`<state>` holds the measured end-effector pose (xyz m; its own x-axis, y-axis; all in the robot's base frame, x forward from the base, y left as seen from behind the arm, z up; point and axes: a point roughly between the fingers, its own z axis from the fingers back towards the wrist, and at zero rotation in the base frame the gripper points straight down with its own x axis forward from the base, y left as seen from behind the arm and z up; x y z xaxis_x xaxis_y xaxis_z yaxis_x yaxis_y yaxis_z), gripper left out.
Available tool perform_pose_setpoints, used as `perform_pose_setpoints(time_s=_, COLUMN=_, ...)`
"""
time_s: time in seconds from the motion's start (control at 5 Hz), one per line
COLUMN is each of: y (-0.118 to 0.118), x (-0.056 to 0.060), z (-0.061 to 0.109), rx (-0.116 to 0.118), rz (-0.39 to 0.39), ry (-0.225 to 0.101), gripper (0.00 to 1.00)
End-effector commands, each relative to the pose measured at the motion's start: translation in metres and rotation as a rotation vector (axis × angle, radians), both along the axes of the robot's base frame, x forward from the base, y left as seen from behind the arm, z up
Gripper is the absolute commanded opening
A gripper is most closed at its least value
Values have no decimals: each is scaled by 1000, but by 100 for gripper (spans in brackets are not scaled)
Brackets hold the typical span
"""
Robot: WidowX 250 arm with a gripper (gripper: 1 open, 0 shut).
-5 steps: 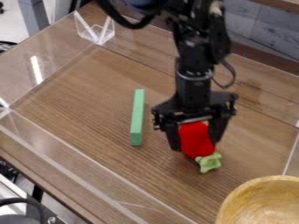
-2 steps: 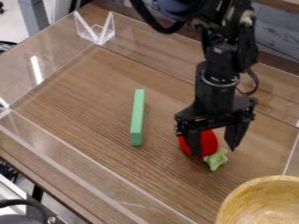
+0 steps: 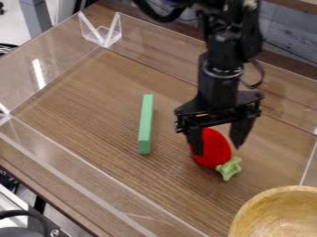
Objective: Move the red fruit to the left
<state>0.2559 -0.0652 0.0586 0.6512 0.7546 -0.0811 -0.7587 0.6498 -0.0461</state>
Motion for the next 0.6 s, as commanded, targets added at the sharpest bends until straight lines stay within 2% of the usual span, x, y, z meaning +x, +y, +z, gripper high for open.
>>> perform_pose_setpoints(time_s=0.0, y=7, x=-1, z=1, rx=1, rz=44, ry=-42, gripper=100)
perform_pose_setpoints(time_s=0.2, y=2, x=-2, z=-1, rx=-8, rz=-12, ry=-48, gripper=0)
perform_pose_setpoints(time_s=0.4, y=-3, x=-2, z=6, rx=-31, rz=-63, ry=-63, gripper=0)
